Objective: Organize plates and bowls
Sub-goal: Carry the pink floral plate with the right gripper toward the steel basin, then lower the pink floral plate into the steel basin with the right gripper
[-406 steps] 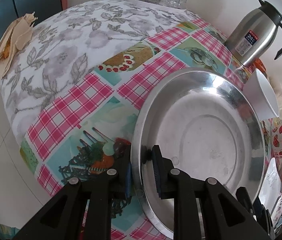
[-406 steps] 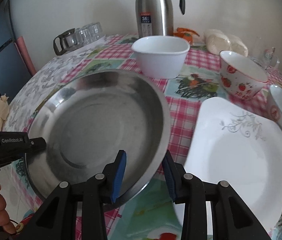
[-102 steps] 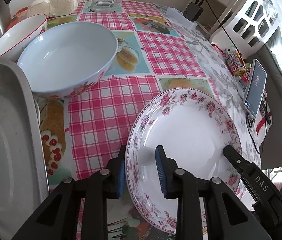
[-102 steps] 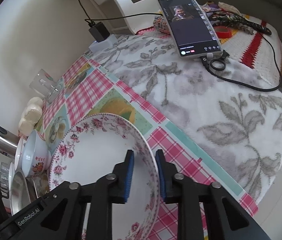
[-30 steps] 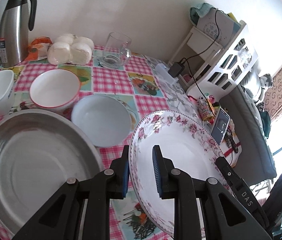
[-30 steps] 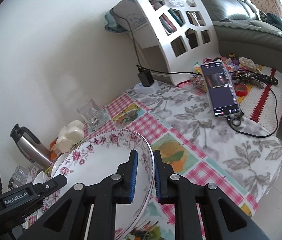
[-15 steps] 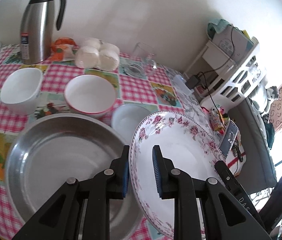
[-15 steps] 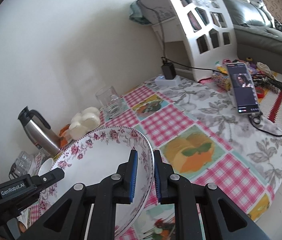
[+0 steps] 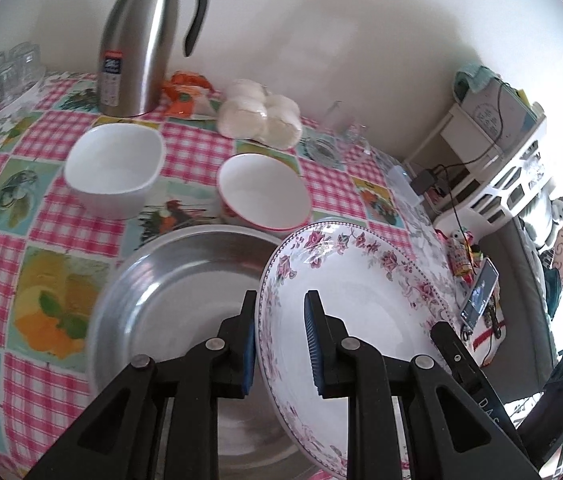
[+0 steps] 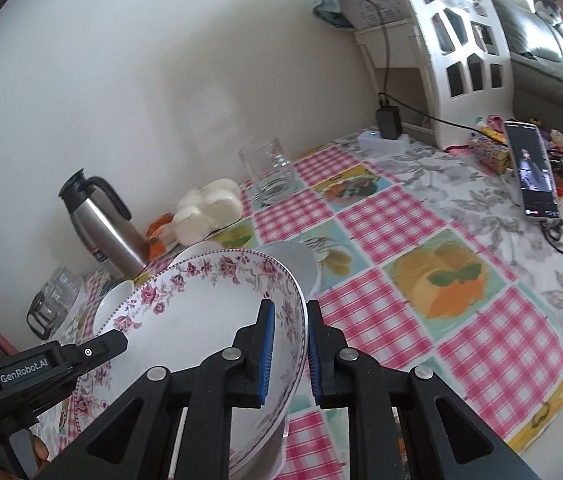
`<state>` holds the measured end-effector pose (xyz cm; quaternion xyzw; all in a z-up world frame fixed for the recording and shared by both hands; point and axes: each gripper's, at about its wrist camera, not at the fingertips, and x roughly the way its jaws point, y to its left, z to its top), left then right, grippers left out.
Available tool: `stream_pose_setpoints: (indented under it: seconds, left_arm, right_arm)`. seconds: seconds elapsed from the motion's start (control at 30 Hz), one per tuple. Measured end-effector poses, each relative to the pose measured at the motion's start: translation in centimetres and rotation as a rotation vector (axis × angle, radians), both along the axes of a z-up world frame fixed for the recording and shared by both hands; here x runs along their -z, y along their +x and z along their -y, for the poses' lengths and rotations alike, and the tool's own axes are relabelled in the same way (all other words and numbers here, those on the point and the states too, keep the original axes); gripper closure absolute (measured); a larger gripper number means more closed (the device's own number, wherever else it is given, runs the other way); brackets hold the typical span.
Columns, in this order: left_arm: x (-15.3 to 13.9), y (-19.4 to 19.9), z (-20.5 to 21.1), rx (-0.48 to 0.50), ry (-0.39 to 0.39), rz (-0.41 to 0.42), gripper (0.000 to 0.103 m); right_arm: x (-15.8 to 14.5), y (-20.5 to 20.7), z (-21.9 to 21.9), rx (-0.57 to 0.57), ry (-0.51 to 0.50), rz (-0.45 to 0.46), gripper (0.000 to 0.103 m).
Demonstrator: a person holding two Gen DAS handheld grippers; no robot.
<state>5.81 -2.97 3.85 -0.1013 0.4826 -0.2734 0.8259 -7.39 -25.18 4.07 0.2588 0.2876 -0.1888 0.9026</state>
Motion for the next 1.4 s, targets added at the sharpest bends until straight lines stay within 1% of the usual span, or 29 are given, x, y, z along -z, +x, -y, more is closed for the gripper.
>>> stream_pose_setpoints:
  seconds: [0.13, 0.37, 0.6, 0.9, 1.23, 1.4]
  left_arm:
    - [0.5, 0.5, -1.5, -0.025, -0.001, -0.018, 0.081]
    - [0.8, 1.1, -4.1, -0.067, 0.022, -0.023, 0.081]
    - [1.8, 1.9, -5.9, -0.104, 0.039, -0.057, 0.081]
    - [3.5, 2.5, -6.5, -0.106, 0.081, -0.114, 0.081]
    - [5.2, 2.7, -6.1, -0.097, 0.136, -0.179, 0.081]
    - [5.4, 2.6, -5.7, -0.083, 0.157, -0.183, 0.081]
  right_arm:
    - [0.3, 0.8, -1.4, -0.028, -0.006, -0.012, 0.086]
    - [1.1, 2.2, -3.8, -0.073, -0.004, -0.032, 0.086]
    - [1.8, 3.4, -5.8, -0.114, -0.015, -0.055, 0.086]
    - [3.2, 4.4, -6.6, -0.130, -0.008, -0.105, 0.086]
    - [5.0, 5.1, -6.5, -0.139, 0.006, -0.185, 0.086]
    - [5.8, 5.4, -6.2, -0.137, 0.016, -0.220, 0.086]
